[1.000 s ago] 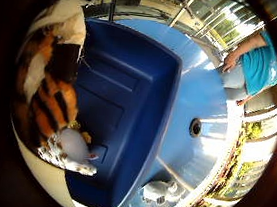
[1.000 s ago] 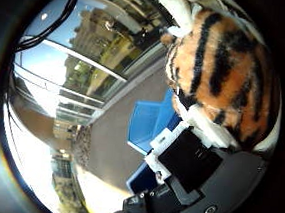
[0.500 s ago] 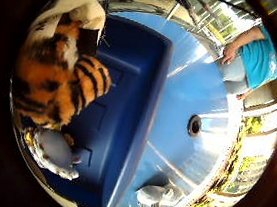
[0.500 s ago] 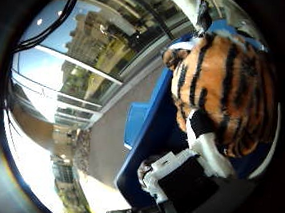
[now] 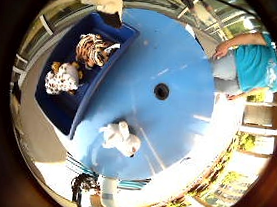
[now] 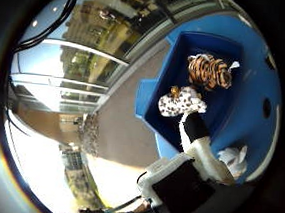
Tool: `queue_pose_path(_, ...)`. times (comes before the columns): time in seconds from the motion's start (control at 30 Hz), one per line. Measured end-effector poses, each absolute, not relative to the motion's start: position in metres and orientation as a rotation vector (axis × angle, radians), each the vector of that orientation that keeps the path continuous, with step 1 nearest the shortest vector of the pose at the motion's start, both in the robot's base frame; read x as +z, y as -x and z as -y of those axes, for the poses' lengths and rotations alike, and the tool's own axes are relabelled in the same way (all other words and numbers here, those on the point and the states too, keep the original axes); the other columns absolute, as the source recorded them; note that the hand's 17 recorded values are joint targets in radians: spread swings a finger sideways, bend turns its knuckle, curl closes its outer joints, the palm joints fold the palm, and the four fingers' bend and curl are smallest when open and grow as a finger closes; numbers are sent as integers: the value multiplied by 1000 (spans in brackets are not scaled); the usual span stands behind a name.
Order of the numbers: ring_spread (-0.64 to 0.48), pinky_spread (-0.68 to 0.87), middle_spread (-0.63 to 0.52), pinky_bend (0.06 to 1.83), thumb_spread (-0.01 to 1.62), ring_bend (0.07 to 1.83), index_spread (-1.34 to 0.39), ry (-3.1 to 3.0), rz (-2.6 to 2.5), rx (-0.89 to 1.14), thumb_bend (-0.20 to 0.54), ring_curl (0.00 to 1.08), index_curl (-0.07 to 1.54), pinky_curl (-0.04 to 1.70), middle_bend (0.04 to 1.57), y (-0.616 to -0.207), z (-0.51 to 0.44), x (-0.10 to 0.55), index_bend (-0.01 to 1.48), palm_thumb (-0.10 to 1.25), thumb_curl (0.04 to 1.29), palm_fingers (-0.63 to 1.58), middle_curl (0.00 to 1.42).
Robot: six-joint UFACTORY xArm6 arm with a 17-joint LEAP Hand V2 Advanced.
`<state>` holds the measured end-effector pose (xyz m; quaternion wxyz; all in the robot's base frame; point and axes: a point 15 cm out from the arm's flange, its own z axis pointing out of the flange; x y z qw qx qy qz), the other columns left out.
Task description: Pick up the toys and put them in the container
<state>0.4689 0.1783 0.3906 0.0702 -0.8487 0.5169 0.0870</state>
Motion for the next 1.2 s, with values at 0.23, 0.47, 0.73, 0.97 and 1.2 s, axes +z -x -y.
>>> queue_pose_path(0.23,270,445,53,539,1137,440,-357,2763,-1615,407,-25,305,409,423,176,-401,-99,349,143,658,537,-35,356)
queue_pose_path(0.47,247,416,26,480,1129,391,-360,2938,-1385,405,-16,300,362,376,166,-375,-36,281,175,741,529,11,334)
queue_pose_path(0.73,264,429,68,519,1147,378,-219,2838,-1609,371,-46,302,324,358,175,-377,-19,236,155,607,483,86,324)
queue_pose_path(0.97,284,451,111,587,1147,394,-118,2669,-1807,332,-34,309,297,358,167,-397,-28,186,149,554,458,130,318)
queue_pose_path(1.2,314,483,160,671,1144,450,-38,2655,-1935,392,-34,323,264,361,178,-406,-59,149,138,532,416,140,314)
